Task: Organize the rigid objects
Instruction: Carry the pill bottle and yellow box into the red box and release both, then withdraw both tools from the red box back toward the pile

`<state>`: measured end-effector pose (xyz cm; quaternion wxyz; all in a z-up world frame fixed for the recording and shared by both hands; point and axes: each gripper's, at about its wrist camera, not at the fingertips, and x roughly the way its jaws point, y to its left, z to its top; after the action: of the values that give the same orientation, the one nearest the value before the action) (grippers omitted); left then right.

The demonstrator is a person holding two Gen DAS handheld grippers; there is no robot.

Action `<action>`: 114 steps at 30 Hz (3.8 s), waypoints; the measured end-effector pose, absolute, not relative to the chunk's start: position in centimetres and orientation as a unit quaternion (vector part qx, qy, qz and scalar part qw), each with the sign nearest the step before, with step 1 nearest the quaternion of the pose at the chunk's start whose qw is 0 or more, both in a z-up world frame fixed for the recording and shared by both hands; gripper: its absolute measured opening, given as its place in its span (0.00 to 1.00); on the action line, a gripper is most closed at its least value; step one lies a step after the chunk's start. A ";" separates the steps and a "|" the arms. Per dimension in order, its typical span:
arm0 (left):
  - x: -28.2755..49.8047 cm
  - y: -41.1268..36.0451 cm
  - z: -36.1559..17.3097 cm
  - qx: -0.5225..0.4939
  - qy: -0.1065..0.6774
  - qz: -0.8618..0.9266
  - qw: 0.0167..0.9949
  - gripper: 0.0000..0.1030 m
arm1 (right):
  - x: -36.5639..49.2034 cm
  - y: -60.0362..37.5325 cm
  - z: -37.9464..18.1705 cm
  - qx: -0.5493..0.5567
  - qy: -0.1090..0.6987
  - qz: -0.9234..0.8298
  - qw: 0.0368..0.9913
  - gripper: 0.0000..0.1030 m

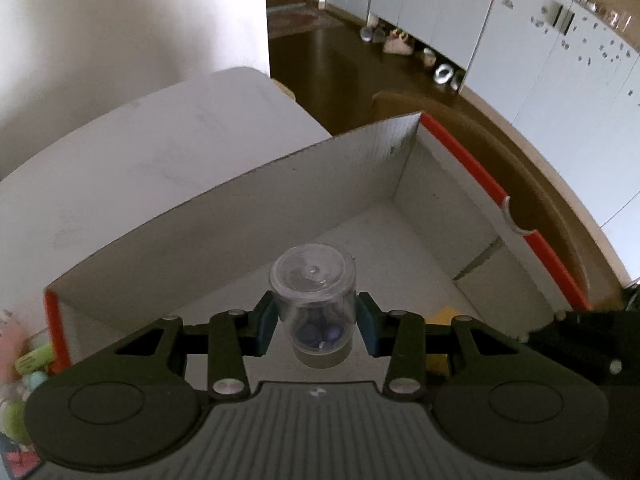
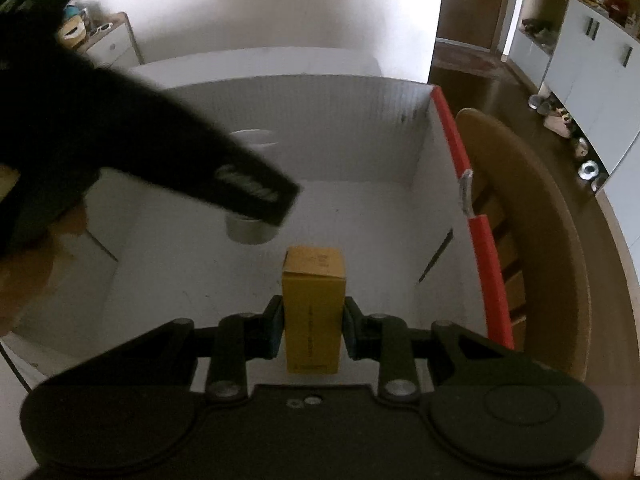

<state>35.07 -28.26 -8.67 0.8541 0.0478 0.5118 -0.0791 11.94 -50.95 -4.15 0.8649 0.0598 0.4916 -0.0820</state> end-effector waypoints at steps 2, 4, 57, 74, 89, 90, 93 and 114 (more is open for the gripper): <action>35.7 -28.7 -9.0 0.050 0.516 -0.080 0.852 0.41 | 12.1 -50.9 -4.4 0.058 0.495 -0.081 0.863 0.28; 36.2 -29.2 -9.5 0.056 0.522 -0.081 0.848 0.41 | 12.2 -50.8 -4.6 0.056 0.494 -0.078 0.864 0.28; 30.0 -27.8 -3.0 0.045 0.455 -0.051 0.888 0.57 | 7.5 -51.9 2.0 0.093 0.423 -0.043 0.900 0.60; 23.7 -23.3 0.4 0.001 0.402 -0.050 0.914 0.66 | 5.7 -48.3 4.5 0.096 0.371 -0.033 0.923 0.82; 18.3 -18.2 1.2 -0.004 0.383 -0.089 0.919 0.77 | 4.3 -42.1 4.8 0.104 0.354 -0.056 0.928 0.99; 17.9 -17.6 1.3 -0.006 0.382 -0.092 0.919 0.77 | 4.4 -41.6 4.8 0.105 0.355 -0.057 0.927 0.99; 17.0 -15.9 1.2 -0.009 0.385 -0.093 0.918 0.81 | 4.7 -40.0 4.5 0.110 0.359 -0.057 0.925 0.99; 15.5 -1.9 -1.7 -0.037 0.403 -0.066 0.912 0.97 | 9.1 -29.1 0.8 0.115 0.392 -0.033 0.912 0.99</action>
<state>15.46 -1.93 -1.70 0.9122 -0.0375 0.4026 -0.0659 9.11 -29.07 0.83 0.9123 0.1152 0.3917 -0.0333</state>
